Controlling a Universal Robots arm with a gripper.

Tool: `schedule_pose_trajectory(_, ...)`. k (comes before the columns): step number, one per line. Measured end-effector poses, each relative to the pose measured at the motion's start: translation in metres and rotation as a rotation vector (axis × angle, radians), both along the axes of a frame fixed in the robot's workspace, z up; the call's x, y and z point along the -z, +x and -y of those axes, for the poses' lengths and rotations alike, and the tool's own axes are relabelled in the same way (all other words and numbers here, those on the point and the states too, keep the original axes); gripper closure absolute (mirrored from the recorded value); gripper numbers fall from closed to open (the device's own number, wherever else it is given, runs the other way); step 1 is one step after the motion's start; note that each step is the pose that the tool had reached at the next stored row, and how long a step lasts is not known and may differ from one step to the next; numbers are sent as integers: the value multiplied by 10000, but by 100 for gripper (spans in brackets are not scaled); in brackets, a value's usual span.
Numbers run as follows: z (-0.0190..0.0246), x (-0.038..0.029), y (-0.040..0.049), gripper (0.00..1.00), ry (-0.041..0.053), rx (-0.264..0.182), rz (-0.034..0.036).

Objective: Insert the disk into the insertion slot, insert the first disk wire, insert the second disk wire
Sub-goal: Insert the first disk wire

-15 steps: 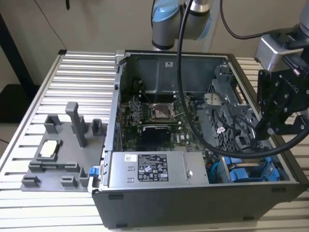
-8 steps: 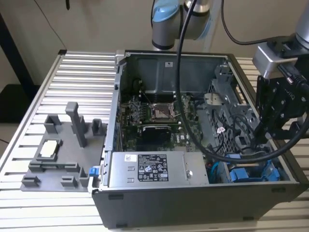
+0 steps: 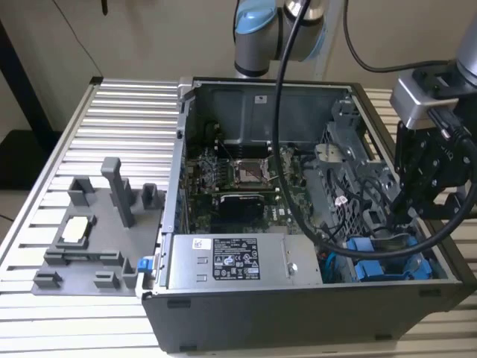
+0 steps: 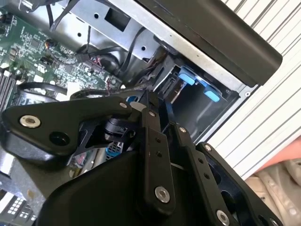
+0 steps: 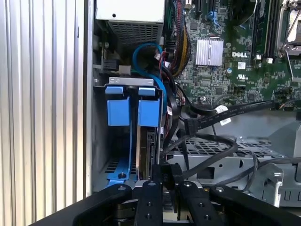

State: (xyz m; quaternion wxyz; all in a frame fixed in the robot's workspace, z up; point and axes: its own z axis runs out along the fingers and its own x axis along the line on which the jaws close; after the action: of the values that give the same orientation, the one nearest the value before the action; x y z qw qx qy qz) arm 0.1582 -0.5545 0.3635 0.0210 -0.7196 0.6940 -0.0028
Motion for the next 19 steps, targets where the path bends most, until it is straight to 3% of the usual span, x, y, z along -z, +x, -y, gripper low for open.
schedule_pose_trajectory(6,24,27,62,81,17,18,-94)
schedule_pose_trajectory(19,91,117,103,81,26,140,-326)
